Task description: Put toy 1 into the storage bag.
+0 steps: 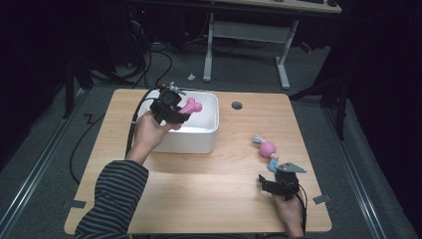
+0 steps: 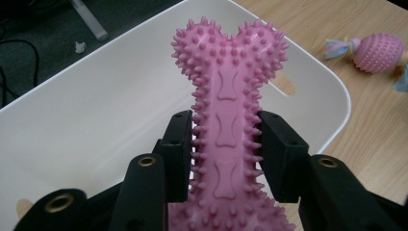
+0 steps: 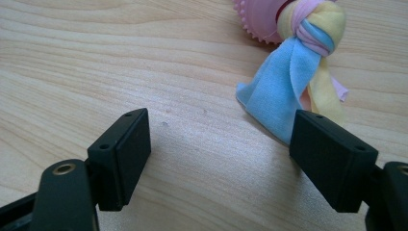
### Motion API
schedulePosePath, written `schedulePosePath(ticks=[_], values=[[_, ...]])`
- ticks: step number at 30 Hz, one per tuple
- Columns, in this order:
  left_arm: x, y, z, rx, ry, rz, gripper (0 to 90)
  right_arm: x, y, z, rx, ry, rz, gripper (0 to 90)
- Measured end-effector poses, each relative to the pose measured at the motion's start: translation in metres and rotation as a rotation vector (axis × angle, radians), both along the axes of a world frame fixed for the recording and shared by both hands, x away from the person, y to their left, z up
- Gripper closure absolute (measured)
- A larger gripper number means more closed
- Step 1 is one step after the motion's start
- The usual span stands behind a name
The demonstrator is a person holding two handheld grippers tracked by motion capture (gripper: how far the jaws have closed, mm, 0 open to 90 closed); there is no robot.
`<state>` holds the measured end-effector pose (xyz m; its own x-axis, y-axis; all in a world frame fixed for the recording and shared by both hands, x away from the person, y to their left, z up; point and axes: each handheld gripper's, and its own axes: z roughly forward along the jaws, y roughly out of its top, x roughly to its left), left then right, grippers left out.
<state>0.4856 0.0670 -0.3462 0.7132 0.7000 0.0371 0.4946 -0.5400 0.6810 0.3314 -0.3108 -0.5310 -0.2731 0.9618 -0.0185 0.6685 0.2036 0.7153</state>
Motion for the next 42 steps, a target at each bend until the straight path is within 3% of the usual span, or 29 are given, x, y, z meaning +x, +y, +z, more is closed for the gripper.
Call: schedulePosePath(ticks=[7,28,42], values=[[0.007,-0.003,-0.008,-0.01,0.012,0.016,58.6,0.0,0.0,0.0,-0.002,-0.003,0.005,22.5],[0.02,-0.014,-0.025,0.019,0.026,0.03,58.6,0.0,0.0,0.0,-0.002,-0.002,0.005,22.5],[0.025,-0.013,-0.041,0.02,0.064,0.045,58.5,0.0,0.0,0.0,0.001,0.001,0.002,22.5]])
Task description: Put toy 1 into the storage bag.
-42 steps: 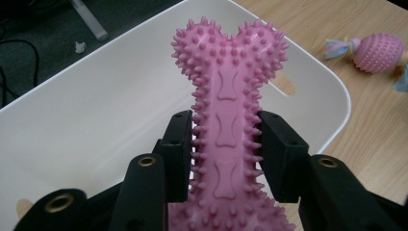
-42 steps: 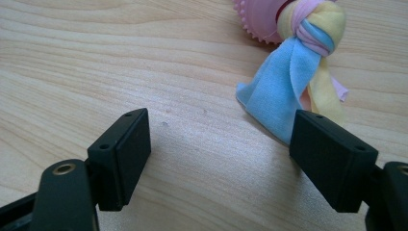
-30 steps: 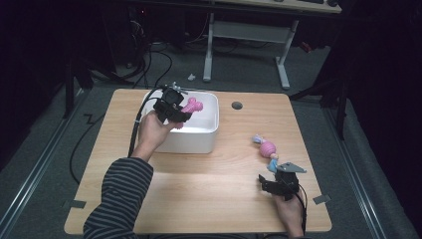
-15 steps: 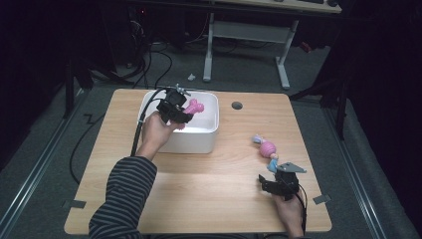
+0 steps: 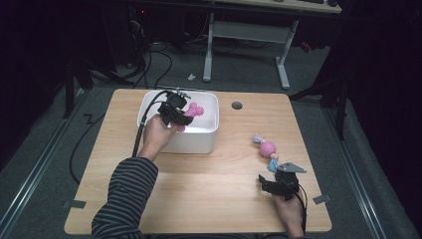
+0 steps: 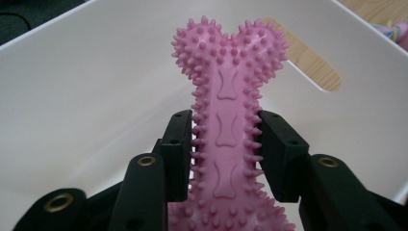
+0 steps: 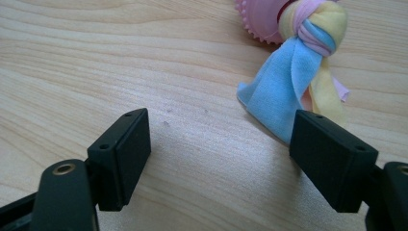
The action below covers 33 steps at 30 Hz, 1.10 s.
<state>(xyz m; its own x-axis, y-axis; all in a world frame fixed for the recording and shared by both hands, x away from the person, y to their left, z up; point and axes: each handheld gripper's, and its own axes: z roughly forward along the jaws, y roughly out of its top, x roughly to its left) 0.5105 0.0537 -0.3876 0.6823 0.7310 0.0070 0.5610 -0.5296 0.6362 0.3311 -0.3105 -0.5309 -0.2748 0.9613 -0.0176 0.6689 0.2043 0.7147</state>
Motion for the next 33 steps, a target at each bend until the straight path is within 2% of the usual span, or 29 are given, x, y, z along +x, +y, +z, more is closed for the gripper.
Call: schedulePosePath(ticks=[12,15,23,29,33], values=[[0.001,-0.003,-0.009,0.012,0.033,-0.008,58.1,0.0,0.0,0.0,0.0,-0.001,0.002,22.5],[0.002,-0.005,-0.011,0.027,0.042,-0.015,58.0,0.0,0.0,0.0,-0.001,-0.001,0.002,22.5],[0.001,-0.005,-0.01,0.022,0.045,-0.016,57.6,0.0,0.0,0.0,0.0,0.0,0.001,22.5],[0.001,-0.007,-0.012,0.051,0.053,-0.014,56.4,0.0,0.0,0.0,-0.001,-0.002,0.002,22.4],[0.002,-0.005,-0.01,0.012,0.058,0.014,48.8,0.0,0.0,0.0,-0.002,-0.001,0.002,22.4]])
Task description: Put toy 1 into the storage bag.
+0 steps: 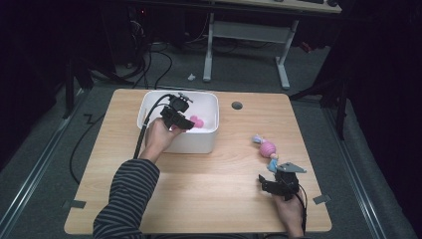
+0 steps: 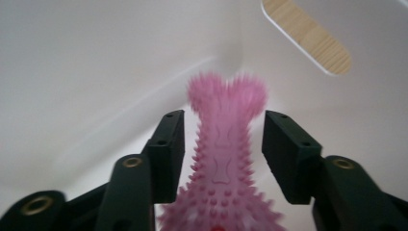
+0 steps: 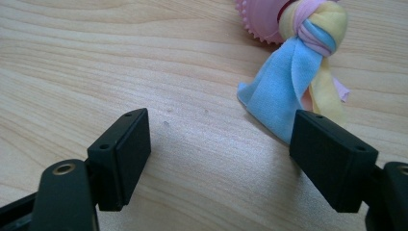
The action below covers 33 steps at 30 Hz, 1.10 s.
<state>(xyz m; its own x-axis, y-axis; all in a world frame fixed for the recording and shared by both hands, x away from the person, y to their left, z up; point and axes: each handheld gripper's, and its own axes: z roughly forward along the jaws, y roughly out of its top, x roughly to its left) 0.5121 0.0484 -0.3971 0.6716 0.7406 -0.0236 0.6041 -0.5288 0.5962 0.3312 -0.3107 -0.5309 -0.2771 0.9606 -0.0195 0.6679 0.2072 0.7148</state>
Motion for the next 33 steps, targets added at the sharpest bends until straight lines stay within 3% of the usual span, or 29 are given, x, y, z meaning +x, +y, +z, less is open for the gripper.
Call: schedulePosePath(ticks=[6,14,25,33], values=[[-0.005,0.005,0.006,-0.01,-0.007,0.007,42.1,0.0,0.0,0.0,0.001,0.001,0.001,22.3],[-0.022,0.02,0.025,-0.065,-0.087,0.022,40.5,0.0,0.0,0.0,0.001,0.0,0.001,22.3],[-0.048,0.04,0.037,-0.103,-0.152,0.016,38.8,0.0,0.0,0.0,0.001,0.001,0.001,22.3],[-0.069,0.045,0.038,-0.082,-0.208,0.009,38.3,0.0,0.0,0.0,0.001,0.001,0.001,22.4]])
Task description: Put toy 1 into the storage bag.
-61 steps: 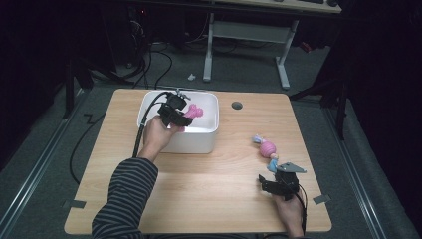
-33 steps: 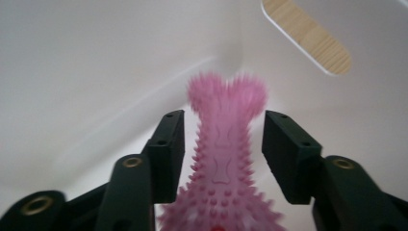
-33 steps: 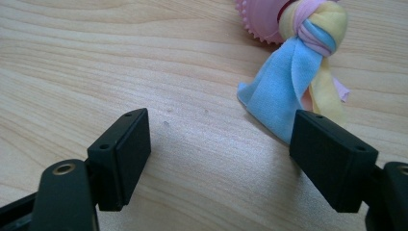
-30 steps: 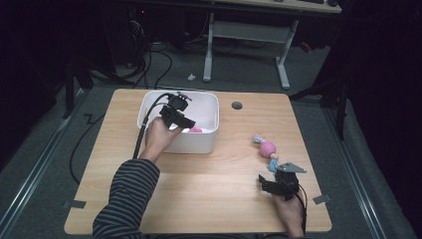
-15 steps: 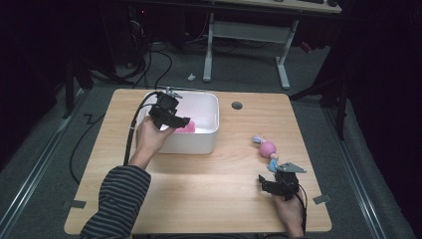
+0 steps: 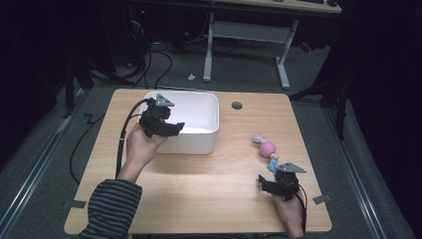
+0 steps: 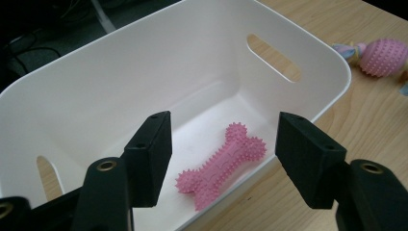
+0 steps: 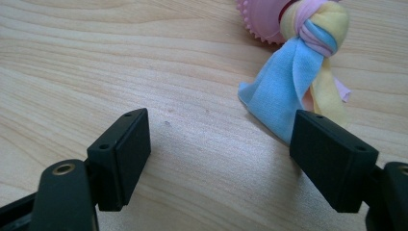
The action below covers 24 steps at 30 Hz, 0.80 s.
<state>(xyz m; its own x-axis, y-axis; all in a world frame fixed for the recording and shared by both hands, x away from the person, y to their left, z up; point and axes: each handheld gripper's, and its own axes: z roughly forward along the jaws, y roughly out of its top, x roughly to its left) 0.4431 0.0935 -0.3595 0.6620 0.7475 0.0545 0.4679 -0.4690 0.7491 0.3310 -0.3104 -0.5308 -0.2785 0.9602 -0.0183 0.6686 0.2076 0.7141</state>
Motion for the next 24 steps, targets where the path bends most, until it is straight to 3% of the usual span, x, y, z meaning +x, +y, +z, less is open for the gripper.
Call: schedulePosePath(ticks=[11,24], values=[[-0.02,0.008,-0.006,-0.013,-0.019,0.001,37.8,0.0,0.0,0.0,-0.001,0.0,0.001,22.3],[-0.036,0.018,-0.024,-0.048,0.002,0.005,37.5,0.0,0.0,0.0,-0.001,0.0,0.001,22.3]])
